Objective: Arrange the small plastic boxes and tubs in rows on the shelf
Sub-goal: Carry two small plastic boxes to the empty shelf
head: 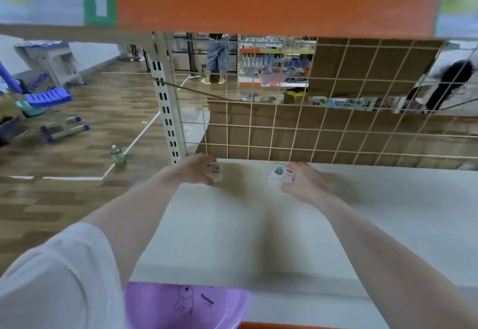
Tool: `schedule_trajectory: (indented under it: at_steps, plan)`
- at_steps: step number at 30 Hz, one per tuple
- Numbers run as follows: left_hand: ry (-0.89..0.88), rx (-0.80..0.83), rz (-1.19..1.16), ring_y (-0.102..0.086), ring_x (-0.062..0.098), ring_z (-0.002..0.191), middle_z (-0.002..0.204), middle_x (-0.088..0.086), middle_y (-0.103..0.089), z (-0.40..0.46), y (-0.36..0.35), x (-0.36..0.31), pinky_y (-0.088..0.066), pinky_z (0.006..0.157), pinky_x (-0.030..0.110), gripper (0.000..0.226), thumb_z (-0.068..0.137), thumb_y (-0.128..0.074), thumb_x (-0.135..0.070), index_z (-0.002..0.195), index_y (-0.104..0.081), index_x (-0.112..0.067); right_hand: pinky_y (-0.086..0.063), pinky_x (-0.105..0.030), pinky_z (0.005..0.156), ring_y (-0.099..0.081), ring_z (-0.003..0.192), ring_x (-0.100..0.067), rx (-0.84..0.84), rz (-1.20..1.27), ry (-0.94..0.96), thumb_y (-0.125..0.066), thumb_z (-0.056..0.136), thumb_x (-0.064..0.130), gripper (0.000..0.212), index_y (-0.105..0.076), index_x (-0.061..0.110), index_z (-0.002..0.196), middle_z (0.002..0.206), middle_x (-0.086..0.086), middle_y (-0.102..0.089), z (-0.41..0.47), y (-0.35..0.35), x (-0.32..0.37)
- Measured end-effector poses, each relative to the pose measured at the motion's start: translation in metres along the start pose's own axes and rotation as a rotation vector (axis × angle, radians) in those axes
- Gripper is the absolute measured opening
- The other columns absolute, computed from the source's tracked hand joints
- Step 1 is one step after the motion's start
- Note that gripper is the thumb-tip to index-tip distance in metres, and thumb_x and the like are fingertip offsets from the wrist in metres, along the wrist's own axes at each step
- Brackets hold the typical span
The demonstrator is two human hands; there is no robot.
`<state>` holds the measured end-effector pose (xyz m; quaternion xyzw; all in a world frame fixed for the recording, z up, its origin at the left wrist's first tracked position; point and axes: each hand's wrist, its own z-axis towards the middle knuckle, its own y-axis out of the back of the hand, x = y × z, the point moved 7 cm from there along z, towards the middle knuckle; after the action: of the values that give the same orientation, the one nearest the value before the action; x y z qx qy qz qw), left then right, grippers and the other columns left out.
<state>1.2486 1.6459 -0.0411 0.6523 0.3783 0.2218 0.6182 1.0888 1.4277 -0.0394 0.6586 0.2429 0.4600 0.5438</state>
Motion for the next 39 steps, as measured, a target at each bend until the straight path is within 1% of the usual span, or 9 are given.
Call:
schedule_trajectory:
  at_steps: [3, 9, 12, 17, 23, 30, 32, 35, 39]
  plan:
    - [0.000, 0.029, 0.001, -0.043, 0.029, 0.127, 0.142, 0.012, -0.042, 0.008, 0.000, 0.002, -0.035, 0.099, 0.032, 0.076, 0.081, -0.071, -0.033, 0.143, -0.034, -0.010, -0.039, -0.027, 0.071, -0.053, 0.105, -0.024, 0.010, -0.007, -0.014, -0.063, 0.073, 0.032, 0.051, -0.050, 0.019, 0.120, 0.115, -0.002, -0.053, 0.000, -0.001, -0.006]
    - [0.002, 0.094, -0.022, -0.050, 0.031, 0.115, 0.133, 0.015, -0.047, 0.019, 0.002, 0.008, -0.041, 0.089, 0.035, 0.066, 0.081, -0.071, -0.031, 0.134, -0.041, -0.005, -0.035, -0.026, 0.068, -0.053, 0.102, -0.023, 0.019, -0.056, -0.014, -0.061, 0.073, 0.032, 0.049, -0.050, 0.020, 0.119, 0.113, -0.002, -0.053, 0.000, -0.001, -0.006]
    - [0.012, 0.087, -0.017, -0.047, 0.032, 0.121, 0.136, 0.015, -0.045, 0.021, 0.004, 0.013, -0.040, 0.090, 0.033, 0.070, 0.081, -0.072, -0.031, 0.137, -0.039, -0.005, -0.035, -0.026, 0.067, -0.053, 0.100, -0.022, 0.014, -0.063, -0.007, -0.061, 0.073, 0.032, 0.046, -0.051, 0.021, 0.116, 0.112, -0.001, -0.053, 0.000, 0.000, -0.002]
    - [0.004, 0.070, 0.004, -0.049, 0.031, 0.118, 0.134, 0.014, -0.048, 0.022, 0.004, 0.014, -0.041, 0.093, 0.034, 0.070, 0.081, -0.072, -0.032, 0.138, -0.040, -0.008, -0.036, -0.027, 0.067, -0.053, 0.100, -0.023, 0.030, -0.065, 0.009, -0.063, 0.073, 0.031, 0.043, -0.052, 0.019, 0.112, 0.110, -0.002, -0.054, 0.004, -0.001, 0.004]
    - [-0.006, 0.066, 0.034, -0.044, 0.030, 0.127, 0.142, 0.011, -0.042, 0.019, 0.003, 0.015, -0.039, 0.101, 0.036, 0.079, 0.083, -0.069, -0.035, 0.147, -0.028, -0.014, -0.034, -0.026, 0.066, -0.051, 0.103, -0.020, 0.025, -0.073, 0.029, -0.061, 0.075, 0.030, 0.049, -0.049, 0.021, 0.121, 0.113, 0.000, -0.052, 0.004, 0.003, 0.010]
    - [-0.012, 0.057, 0.044, -0.045, 0.030, 0.125, 0.141, 0.012, -0.044, 0.018, 0.002, 0.015, -0.041, 0.099, 0.036, 0.077, 0.084, -0.067, -0.039, 0.147, -0.030, -0.014, -0.037, -0.028, 0.066, -0.052, 0.097, -0.021, 0.013, -0.066, 0.054, -0.061, 0.073, 0.030, 0.048, -0.050, 0.021, 0.119, 0.108, 0.001, -0.052, 0.005, 0.007, 0.011]
    - [-0.004, 0.037, 0.032, -0.045, 0.031, 0.124, 0.138, 0.013, -0.045, 0.016, 0.002, 0.014, -0.041, 0.097, 0.037, 0.075, 0.083, -0.067, -0.040, 0.145, -0.032, -0.014, -0.040, -0.029, 0.066, -0.052, 0.093, -0.021, -0.001, -0.065, 0.061, -0.061, 0.072, 0.030, 0.045, -0.051, 0.021, 0.115, 0.105, 0.002, -0.052, 0.006, 0.009, 0.010]
    - [-0.007, -0.018, 0.009, -0.036, 0.027, 0.133, 0.147, 0.011, -0.035, 0.008, 0.008, 0.011, -0.036, 0.103, 0.037, 0.080, 0.084, -0.065, -0.043, 0.148, -0.026, -0.015, -0.045, -0.032, 0.068, -0.053, 0.090, -0.022, -0.018, -0.067, 0.074, -0.063, 0.072, 0.030, 0.042, -0.052, 0.019, 0.112, 0.102, 0.001, -0.052, 0.007, 0.013, 0.008]
    - [-0.021, -0.160, -0.007, -0.032, 0.021, 0.136, 0.152, 0.002, -0.029, -0.020, 0.017, 0.010, -0.036, 0.104, 0.036, 0.078, 0.086, -0.060, -0.048, 0.149, -0.024, -0.020, -0.045, -0.032, 0.067, -0.053, 0.086, -0.022, -0.023, -0.058, 0.101, -0.063, 0.072, 0.029, 0.037, -0.053, 0.018, 0.107, 0.096, 0.000, -0.051, 0.011, 0.014, 0.008]
